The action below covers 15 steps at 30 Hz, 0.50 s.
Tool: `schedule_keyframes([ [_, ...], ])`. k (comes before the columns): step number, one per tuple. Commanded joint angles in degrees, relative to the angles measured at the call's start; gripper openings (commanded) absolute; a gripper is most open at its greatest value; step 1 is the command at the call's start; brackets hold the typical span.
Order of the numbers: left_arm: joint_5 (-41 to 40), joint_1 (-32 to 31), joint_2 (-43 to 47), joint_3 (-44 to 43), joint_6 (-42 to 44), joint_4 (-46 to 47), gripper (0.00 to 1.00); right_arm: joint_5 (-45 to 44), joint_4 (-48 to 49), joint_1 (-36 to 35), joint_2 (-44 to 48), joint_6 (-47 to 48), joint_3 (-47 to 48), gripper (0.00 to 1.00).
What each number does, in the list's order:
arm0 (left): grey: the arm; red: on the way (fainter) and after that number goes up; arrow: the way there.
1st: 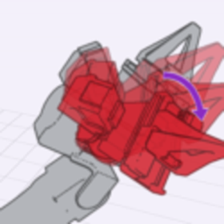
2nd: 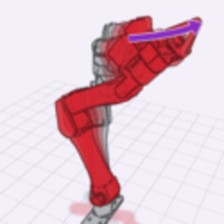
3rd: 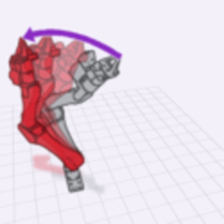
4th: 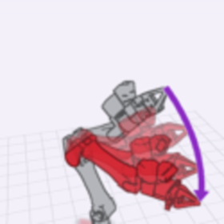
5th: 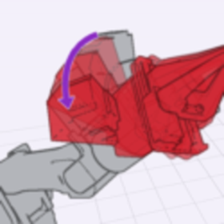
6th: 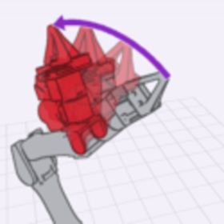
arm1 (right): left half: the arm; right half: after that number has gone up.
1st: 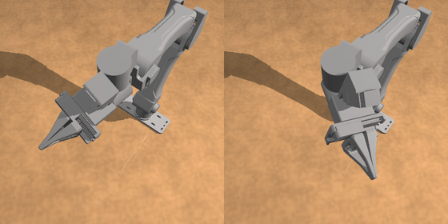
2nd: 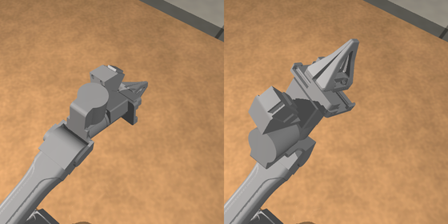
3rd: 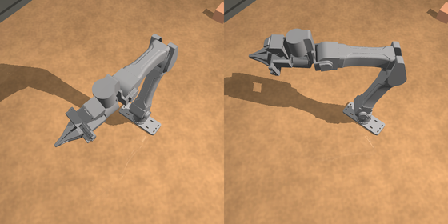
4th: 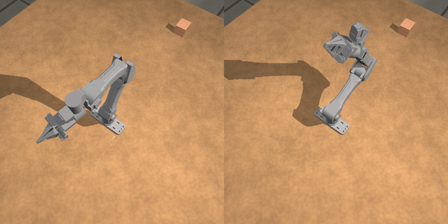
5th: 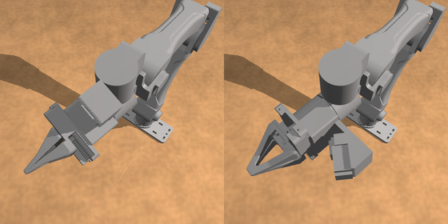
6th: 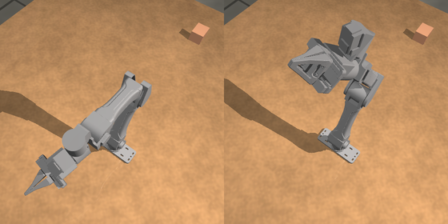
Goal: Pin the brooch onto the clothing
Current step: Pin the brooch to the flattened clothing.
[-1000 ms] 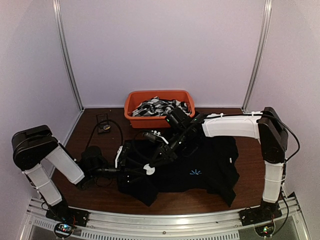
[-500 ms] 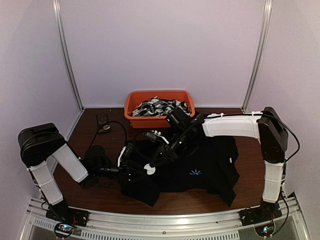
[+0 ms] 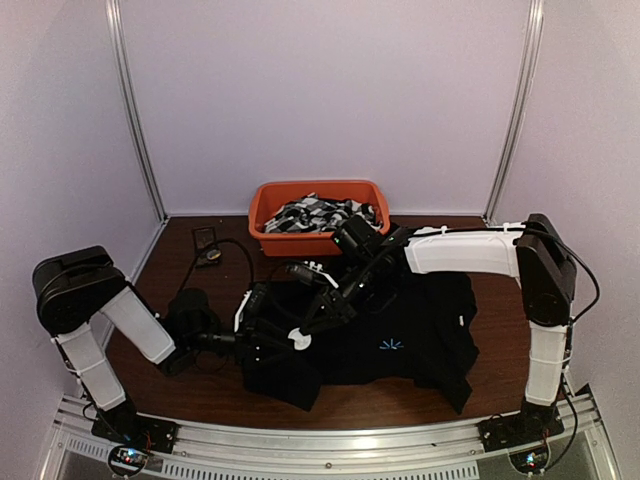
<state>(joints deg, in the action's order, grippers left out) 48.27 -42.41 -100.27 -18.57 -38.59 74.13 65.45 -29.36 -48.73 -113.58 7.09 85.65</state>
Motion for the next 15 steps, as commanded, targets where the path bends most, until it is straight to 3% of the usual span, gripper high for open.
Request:
schedule_keyframes([
  [1,1.84,0.4,1.92,-1.62,-0.06,22.57,0.72,1.47,-0.52,0.04,0.55,0.73,-0.13,0.0],
  [15,2.82,0.4,-0.82,-4.05,-0.41,22.6,0.62,1.22,-0.88,-0.16,0.56,0.86,-0.09,0.0],
])
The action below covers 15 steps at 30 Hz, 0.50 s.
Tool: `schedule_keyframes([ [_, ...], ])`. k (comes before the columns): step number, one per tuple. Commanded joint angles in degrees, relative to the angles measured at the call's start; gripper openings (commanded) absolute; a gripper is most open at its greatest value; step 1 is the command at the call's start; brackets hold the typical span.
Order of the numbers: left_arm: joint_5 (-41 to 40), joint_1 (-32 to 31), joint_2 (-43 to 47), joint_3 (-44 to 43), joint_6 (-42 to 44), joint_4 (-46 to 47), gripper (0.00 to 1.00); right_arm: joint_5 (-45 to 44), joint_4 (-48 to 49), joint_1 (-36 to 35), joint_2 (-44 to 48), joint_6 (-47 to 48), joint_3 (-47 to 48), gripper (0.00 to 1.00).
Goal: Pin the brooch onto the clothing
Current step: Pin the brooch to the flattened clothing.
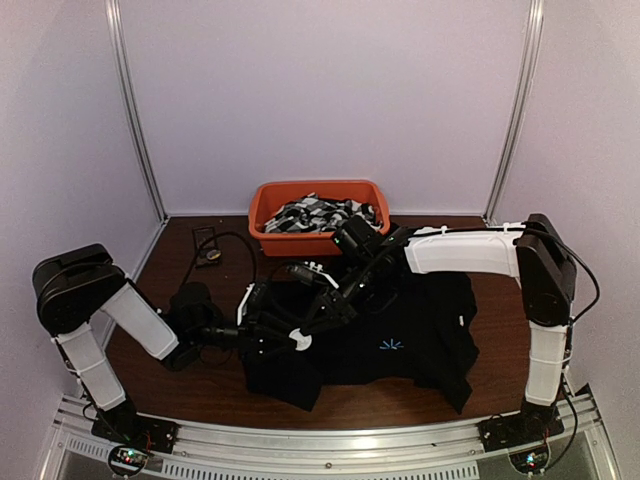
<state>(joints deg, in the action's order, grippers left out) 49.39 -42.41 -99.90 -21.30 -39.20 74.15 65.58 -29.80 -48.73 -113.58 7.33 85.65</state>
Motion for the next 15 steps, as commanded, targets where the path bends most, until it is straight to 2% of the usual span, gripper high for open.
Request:
schedule_keyframes([
  [1,1.93,0.4,-1.4,-1.47,0.16,22.54,0.61,1.06,-0.48,-0.21,0.55,0.66,-0.06,0.0],
  [15,2.82,0.4,-2.99,-2.64,-0.57,22.53,0.49,0.96,-0.63,-0.22,0.37,0.87,0.0,0.0],
])
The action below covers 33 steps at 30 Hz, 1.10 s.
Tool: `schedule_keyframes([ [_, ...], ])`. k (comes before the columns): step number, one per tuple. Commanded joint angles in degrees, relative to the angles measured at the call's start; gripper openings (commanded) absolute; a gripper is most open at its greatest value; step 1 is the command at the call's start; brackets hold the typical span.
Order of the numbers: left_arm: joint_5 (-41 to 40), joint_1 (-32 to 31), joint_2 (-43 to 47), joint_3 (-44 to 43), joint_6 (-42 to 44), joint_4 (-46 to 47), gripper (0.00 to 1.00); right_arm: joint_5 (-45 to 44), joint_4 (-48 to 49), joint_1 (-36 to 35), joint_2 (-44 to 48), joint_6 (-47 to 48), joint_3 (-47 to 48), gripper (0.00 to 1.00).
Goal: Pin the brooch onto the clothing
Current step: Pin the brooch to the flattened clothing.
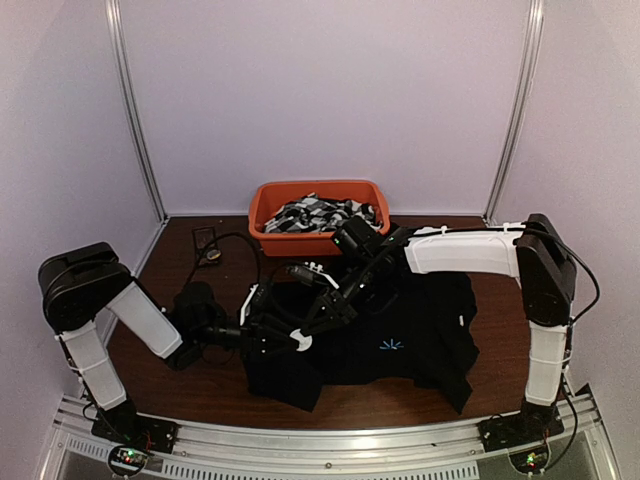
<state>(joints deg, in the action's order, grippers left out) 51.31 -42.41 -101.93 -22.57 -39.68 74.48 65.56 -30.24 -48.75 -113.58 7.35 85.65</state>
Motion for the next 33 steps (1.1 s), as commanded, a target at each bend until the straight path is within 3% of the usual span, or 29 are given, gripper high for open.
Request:
schedule_keyframes([
  [1,0.84,0.4,-1.05,-1.51,-0.13,22.25,0.49,0.97,-0.17,-0.2,0.38,0.82,0.02,0.0],
  [15,1.46,0.4,-2.59,-2.37,-0.98,22.27,0.4,1.04,-0.79,-0.27,0.23,1.35,0.21,0.0],
  [33,0.37,0.42,-3.92,-3.03,-2.31,22.22,0.39,0.97,-1.8,-0.71,0.03,1.92,0.46,0.0],
])
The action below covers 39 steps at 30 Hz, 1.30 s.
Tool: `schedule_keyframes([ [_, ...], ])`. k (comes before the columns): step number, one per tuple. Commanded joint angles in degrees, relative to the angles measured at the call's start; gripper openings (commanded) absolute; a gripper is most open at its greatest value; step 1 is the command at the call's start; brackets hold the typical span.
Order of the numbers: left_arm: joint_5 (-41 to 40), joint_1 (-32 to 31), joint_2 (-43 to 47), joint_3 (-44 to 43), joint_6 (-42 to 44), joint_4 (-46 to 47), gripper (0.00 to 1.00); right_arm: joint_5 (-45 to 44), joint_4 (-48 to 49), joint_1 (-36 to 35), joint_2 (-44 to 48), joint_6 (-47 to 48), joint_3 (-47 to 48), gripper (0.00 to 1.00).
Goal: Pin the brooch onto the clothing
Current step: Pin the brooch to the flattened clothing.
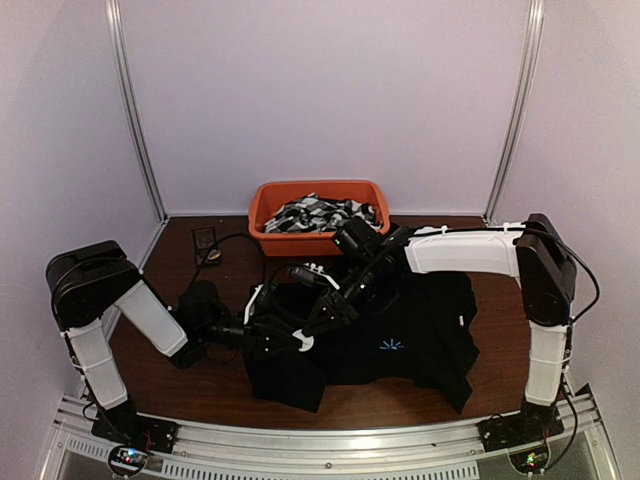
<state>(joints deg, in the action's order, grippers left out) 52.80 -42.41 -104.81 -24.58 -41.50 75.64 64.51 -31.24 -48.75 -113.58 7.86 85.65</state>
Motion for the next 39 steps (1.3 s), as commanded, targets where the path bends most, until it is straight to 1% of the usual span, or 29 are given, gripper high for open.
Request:
schedule_keyframes([
  [1,-1.09,0.42,-1.01,-1.0,-0.57,21.05,0.39,2.02,-0.97,-0.73,-0.04,1.49,0.6,0.0],
  [16,-1.64,0.4,-1.13,-1.11,-1.42,21.1,0.39,1.66,-2.07,-0.81,0.18,2.23,0.98,0.0],
  [23,-2.61,0.41,-1.56,-0.39,-1.36,21.07,0.35,1.55,-1.81,-0.82,0.35,1.97,1.1,0.0],
  [29,-3.96,0.32,-2.48,-0.64,-1.65,20.97,0.34,1.52,-1.76,-0.77,0.14,1.9,1.05,0.0],
  [39,-8.16,0.25,-2.84,-0.38,0.31,16.57,0.34,1.08,-1.53,-0.82,-0.06,1.38,1.17,0.0],
])
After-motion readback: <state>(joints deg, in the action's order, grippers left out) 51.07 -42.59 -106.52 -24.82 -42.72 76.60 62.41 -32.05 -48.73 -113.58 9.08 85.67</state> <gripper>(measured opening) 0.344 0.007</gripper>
